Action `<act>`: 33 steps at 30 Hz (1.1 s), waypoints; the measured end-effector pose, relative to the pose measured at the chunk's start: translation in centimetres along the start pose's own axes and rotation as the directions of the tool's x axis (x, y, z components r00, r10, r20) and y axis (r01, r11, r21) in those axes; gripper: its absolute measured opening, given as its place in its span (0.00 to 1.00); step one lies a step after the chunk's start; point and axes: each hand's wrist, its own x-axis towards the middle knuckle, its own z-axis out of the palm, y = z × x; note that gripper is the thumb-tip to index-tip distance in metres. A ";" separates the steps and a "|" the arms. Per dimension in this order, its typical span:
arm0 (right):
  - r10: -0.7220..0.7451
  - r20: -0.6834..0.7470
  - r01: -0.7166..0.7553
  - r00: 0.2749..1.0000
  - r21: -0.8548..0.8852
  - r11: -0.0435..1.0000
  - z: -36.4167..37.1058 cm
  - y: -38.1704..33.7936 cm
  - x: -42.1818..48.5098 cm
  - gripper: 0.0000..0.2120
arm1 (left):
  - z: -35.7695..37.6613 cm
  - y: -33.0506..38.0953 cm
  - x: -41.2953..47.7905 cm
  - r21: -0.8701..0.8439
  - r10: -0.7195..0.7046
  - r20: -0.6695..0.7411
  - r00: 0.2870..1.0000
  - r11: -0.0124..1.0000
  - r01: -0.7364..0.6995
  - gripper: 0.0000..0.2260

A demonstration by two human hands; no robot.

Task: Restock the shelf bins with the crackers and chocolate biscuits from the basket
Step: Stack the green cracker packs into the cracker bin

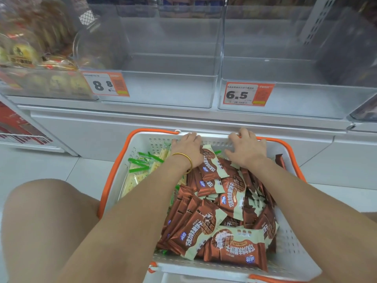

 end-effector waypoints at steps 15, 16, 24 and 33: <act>0.022 0.087 -0.024 0.996 0.016 1.000 -0.4 1.3 -0.7 0.27 | -2.2 0.3 -0.4 -0.047 0.134 0.070 0.988 0.990 -0.131 0.29; 0.034 0.118 -0.037 0.992 0.024 0.999 -0.7 1.1 -0.7 0.27 | -2.7 0.0 -0.8 -0.055 0.176 0.014 0.984 0.983 -0.175 0.27; 0.032 -0.575 0.165 0.817 0.287 0.944 -8.5 -3.5 -2.9 0.12 | -9.7 -2.1 -1.7 0.206 0.342 -0.827 0.446 0.923 -0.326 0.16; 0.161 -0.420 -0.044 0.893 0.275 0.960 -13.0 -1.3 0.5 0.15 | -13.8 -2.1 0.9 0.144 0.097 -0.660 0.745 0.990 -0.001 0.11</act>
